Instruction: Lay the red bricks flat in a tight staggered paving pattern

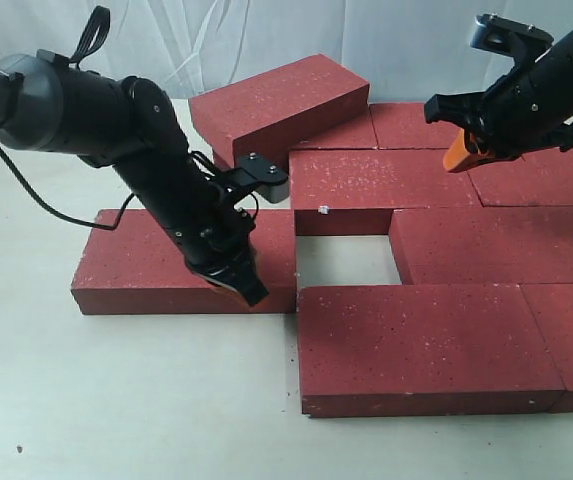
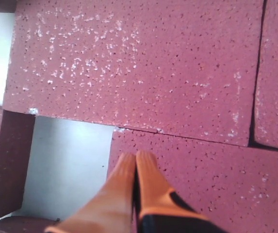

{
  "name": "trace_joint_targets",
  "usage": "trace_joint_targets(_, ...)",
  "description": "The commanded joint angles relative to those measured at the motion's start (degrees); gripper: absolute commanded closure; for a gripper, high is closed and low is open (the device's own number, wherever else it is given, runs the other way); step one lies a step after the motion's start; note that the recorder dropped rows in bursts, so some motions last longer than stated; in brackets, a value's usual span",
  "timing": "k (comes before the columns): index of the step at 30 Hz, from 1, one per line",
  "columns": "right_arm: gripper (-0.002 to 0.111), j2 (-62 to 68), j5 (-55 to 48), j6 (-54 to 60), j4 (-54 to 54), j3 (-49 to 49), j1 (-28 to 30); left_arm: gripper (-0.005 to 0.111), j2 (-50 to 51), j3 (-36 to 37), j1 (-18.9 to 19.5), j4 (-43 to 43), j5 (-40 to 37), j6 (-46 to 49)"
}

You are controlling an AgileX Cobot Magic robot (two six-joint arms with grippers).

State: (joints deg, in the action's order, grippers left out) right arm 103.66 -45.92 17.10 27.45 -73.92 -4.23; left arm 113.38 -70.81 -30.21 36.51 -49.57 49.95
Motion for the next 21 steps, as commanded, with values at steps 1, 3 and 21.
trace_joint_targets(1,0.109,0.0,0.2,0.2,-0.2,0.1,0.1,0.107,-1.6,-0.1,-0.1,0.8,-2.2,0.2)
trace_joint_targets(3,0.109,0.0,0.2,0.2,-0.3,0.1,0.1,0.107,-3.0,-0.8,0.0,-0.5,-4.0,0.0)
trace_joint_targets(21,0.109,0.0,-0.4,0.2,-0.4,0.1,0.1,0.107,-11.7,-1.4,22.0,-16.7,-1.7,-24.2)
